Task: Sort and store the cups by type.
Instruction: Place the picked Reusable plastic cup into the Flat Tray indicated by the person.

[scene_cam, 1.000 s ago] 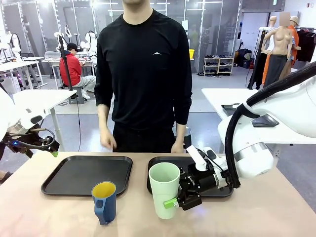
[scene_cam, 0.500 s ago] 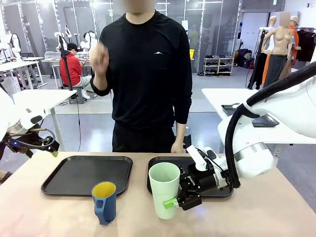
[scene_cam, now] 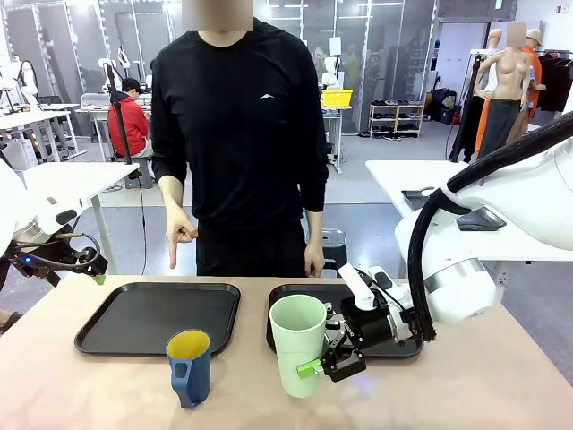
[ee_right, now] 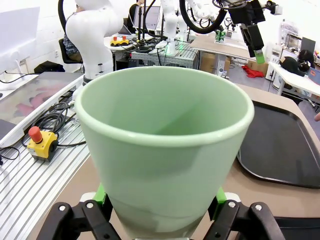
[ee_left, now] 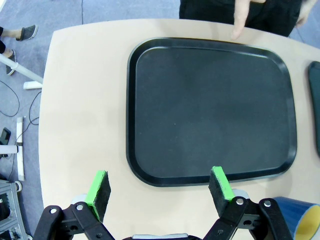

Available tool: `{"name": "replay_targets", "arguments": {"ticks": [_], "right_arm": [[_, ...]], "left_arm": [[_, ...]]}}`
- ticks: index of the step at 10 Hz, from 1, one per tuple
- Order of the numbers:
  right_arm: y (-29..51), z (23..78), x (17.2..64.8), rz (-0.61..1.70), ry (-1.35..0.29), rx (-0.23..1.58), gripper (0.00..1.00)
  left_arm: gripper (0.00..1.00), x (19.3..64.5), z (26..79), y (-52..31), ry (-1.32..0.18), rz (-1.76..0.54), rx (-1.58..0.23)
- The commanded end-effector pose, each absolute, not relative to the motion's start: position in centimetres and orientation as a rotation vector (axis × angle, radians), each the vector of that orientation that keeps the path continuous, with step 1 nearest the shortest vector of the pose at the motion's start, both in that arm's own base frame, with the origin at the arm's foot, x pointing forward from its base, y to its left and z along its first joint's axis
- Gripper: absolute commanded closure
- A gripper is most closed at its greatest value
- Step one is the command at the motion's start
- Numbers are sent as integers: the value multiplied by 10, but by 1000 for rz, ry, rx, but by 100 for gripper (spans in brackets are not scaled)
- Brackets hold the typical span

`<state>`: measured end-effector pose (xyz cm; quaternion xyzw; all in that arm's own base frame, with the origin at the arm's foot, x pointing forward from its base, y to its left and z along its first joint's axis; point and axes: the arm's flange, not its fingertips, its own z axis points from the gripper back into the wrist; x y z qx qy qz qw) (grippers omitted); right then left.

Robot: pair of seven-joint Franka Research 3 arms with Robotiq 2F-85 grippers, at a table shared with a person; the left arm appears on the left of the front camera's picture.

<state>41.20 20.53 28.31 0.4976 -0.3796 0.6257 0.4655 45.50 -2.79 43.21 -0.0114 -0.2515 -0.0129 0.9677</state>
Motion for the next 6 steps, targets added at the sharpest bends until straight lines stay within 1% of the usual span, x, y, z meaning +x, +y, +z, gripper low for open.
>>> {"name": "replay_targets", "arguments": {"ticks": [1,6], "right_arm": [[209,283,413,1538,-958,1221,55],[209,283,413,1538,-958,1221,55]], "left_arm": [[0,455,432,-28,-510,-25,-24],[0,455,432,-28,-510,-25,-24]]}}
